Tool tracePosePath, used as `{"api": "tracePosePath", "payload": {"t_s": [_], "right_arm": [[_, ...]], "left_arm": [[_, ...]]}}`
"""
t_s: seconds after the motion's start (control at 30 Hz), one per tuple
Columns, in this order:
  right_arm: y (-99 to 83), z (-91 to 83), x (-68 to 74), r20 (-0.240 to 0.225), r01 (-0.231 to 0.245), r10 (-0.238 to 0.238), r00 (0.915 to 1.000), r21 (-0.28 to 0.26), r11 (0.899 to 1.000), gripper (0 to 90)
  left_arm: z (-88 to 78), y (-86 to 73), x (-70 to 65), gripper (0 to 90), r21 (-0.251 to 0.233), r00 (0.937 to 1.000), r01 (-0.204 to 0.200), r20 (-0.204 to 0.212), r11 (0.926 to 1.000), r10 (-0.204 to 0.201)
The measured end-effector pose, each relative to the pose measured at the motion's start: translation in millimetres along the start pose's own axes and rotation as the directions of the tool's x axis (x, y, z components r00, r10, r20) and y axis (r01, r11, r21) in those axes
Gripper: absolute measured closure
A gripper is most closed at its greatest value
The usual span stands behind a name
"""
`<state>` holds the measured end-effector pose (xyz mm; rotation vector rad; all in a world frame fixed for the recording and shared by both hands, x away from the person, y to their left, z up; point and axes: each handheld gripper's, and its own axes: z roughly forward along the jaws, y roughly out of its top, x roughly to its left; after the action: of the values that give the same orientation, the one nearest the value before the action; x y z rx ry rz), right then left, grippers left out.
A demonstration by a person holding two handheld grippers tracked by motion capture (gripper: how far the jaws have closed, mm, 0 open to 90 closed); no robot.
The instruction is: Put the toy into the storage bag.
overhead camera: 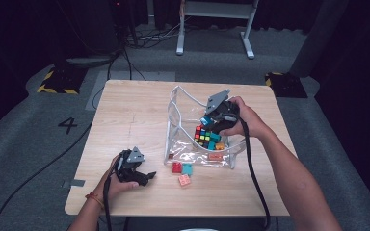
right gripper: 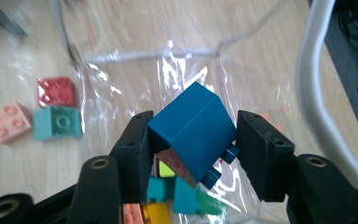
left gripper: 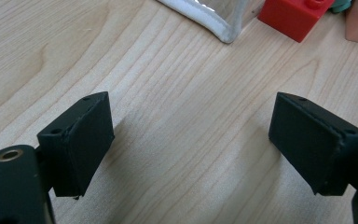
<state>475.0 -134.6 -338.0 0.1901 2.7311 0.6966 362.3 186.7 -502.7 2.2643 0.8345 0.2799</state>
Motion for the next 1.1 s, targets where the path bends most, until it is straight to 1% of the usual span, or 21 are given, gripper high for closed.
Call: {"api": "tracePosePath", "payload": {"t_s": [0.03,0.07,0.1,0.17,0.27,0.3,0.33,0.43,0.47,0.5,0.57,0.63,0.67,0.73,0.8,0.83,0.93,0.97,1.0,1.07,1.1], "right_arm": [[-1.4,1.3,-0.4,-0.005,0.002,-0.002,1.0,0.016,1.0,48.1],[-2.6,3.1,-0.7,-0.007,0.004,-0.004,1.0,0.021,1.0,48.1],[-4.1,3.9,-1.0,-0.005,0.002,-0.002,1.0,0.044,0.999,48.1],[-6.5,5.4,-2.2,0.002,0.003,-0.003,1.0,0.066,0.998,48.1],[-10.5,5.1,-3.2,0.001,-0.014,0.014,0.9999,0.107,0.994,48.1],[-12.0,4.6,-4.2,0.005,-0.011,0.01,0.9999,0.116,0.993,48.1],[-13.4,3.8,-4.4,0.004,-0.022,0.022,0.9998,0.132,0.991,48.1],[-17.7,-0.5,-4.9,0.017,-0.037,0.035,0.9993,0.172,0.984,48.1],[-19.4,-2.3,-6.0,0.022,-0.03,0.027,0.9994,0.174,0.984,48.1],[-21.1,-3.8,-6.2,0.023,-0.04,0.036,0.9991,0.18,0.983,48.1],[-25.6,-6.9,-8.0,0.032,-0.036,0.031,0.999,0.198,0.98,48.1],[-31.0,-8.9,-9.5,0.034,-0.054,0.048,0.9983,0.209,0.976,48.1],[-33.6,-9.5,-10.1,0.037,-0.051,0.044,0.9984,0.227,0.973,48.1],[-38.4,-10.5,-10.2,0.043,-0.053,0.043,0.9981,0.246,0.968,48.1],[-41.8,-12.3,-10.5,0.042,-0.062,0.053,0.9977,0.251,0.966,48.1],[-43.3,-12.9,-10.8,0.042,-0.056,0.047,0.998,0.25,0.967,48.0],[-47.3,-14.6,-11.4,0.05,-0.076,0.066,0.9966,0.248,0.966,47.9],[-48.4,-14.6,-11.6,0.051,-0.078,0.068,0.9964,0.236,0.969,47.8],[-49.0,-15.4,-11.7,0.053,-0.089,0.079,0.9955,0.235,0.968,47.6],[-50.1,-16.1,-11.7,0.064,-0.108,0.097,0.9933,0.21,0.972,45.9],[-50.4,-17.3,-11.9,0.066,-0.106,0.094,0.9934,0.195,0.975,44.1]], "left_arm": [[0.0,0.0,0.0,14.0,-0.001,1.0,0.0,0.0,1.0,0.0],[0.1,-0.1,-0.1,14.0,-0.001,1.0,0.002,0.001,1.0,-0.002],[0.0,0.0,0.0,14.0,0.0,1.0,-0.001,0.0,1.0,0.001],[0.0,0.0,0.0,14.0,0.0,1.0,-0.001,0.0,1.0,0.001],[0.2,-0.1,0.0,14.0,-0.001,1.0,0.0,-0.001,1.0,0.0],[0.1,0.0,0.0,14.0,-0.001,1.0,0.0,0.001,1.0,0.0],[-0.1,0.0,-0.1,14.0,0.001,1.0,0.002,0.0,1.0,-0.002],[0.0,0.0,0.0,14.0,0.0,1.0,0.001,0.0,1.0,-0.001],[0.1,-0.1,-0.1,14.0,-0.001,1.0,0.002,0.0,1.0,-0.002],[-0.1,0.1,0.1,14.0,0.001,1.0,-0.001,0.0,1.0,0.001],[-0.1,0.1,0.1,14.0,0.001,1.0,-0.001,0.0,1.0,0.001],[0.1,0.0,0.0,14.0,-0.001,1.0,0.0,0.0,1.0,0.0],[0.0,0.0,0.1,14.0,0.0,1.0,-0.001,0.0,1.0,0.001],[0.0,0.0,0.1,14.0,0.0,1.0,-0.001,0.0,1.0,0.001],[0.0,0.0,0.0,14.0,0.0,1.0,0.0,0.0,1.0,0.0],[0.0,0.0,0.1,14.0,0.0,1.0,-0.001,0.0,1.0,0.001],[0.2,-0.1,0.0,13.9,-0.003,1.0,0.0,0.0,1.0,0.0],[0.2,-0.1,0.0,14.0,-0.003,1.0,0.0,0.0,1.0,0.0],[0.1,0.0,0.0,14.0,-0.001,1.0,0.0,-0.001,1.0,0.0],[0.1,0.0,0.0,13.9,-0.001,1.0,-0.001,-0.001,1.0,0.001],[0.2,0.0,0.0,14.0,-0.001,1.0,-0.001,-0.001,1.0,0.001]]}}
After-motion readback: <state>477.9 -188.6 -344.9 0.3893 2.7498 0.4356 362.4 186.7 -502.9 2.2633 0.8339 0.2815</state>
